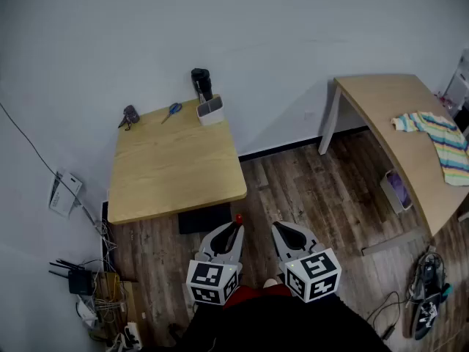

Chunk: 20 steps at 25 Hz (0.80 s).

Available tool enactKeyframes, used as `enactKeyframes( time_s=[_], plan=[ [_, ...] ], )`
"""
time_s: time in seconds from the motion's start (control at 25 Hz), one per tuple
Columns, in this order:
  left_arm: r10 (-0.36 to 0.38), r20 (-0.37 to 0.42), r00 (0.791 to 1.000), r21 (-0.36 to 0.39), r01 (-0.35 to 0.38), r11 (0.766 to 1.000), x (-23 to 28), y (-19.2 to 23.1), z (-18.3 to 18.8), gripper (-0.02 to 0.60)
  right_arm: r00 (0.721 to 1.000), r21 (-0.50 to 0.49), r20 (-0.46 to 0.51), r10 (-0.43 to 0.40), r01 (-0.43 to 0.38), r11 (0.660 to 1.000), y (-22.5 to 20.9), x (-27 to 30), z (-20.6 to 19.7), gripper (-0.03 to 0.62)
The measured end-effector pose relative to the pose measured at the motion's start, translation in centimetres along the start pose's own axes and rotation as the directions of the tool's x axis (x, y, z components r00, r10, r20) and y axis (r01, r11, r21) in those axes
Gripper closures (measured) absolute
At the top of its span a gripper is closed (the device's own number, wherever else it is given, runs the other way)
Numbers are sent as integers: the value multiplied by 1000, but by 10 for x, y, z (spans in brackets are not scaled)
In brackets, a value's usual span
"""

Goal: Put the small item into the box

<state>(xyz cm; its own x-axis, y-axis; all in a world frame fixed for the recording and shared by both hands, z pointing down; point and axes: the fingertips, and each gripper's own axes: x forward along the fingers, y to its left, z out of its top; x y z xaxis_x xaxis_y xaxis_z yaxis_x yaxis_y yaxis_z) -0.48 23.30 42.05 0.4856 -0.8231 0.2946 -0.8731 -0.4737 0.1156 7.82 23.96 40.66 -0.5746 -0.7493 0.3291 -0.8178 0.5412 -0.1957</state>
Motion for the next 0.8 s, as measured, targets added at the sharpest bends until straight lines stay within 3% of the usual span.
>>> enactKeyframes(
  time_s=[0.36,0.6,0.68,0.8],
  plan=[
    [2,-11,1000,24,-2,1000,11,-7,2,532,1000,6,13,-8,8,1000,-12,-2,-1,586],
    [24,42,999,-1,-24,1000,15,-4,17,533,997,18,76,-16,15,1000,-23,-8,10,586],
    [41,72,997,0,-41,999,14,-2,24,573,994,22,106,-28,25,999,-29,-13,16,586],
    [52,106,993,10,-54,999,13,-2,32,574,988,22,148,-48,45,999,-38,-22,27,586]
  ],
)
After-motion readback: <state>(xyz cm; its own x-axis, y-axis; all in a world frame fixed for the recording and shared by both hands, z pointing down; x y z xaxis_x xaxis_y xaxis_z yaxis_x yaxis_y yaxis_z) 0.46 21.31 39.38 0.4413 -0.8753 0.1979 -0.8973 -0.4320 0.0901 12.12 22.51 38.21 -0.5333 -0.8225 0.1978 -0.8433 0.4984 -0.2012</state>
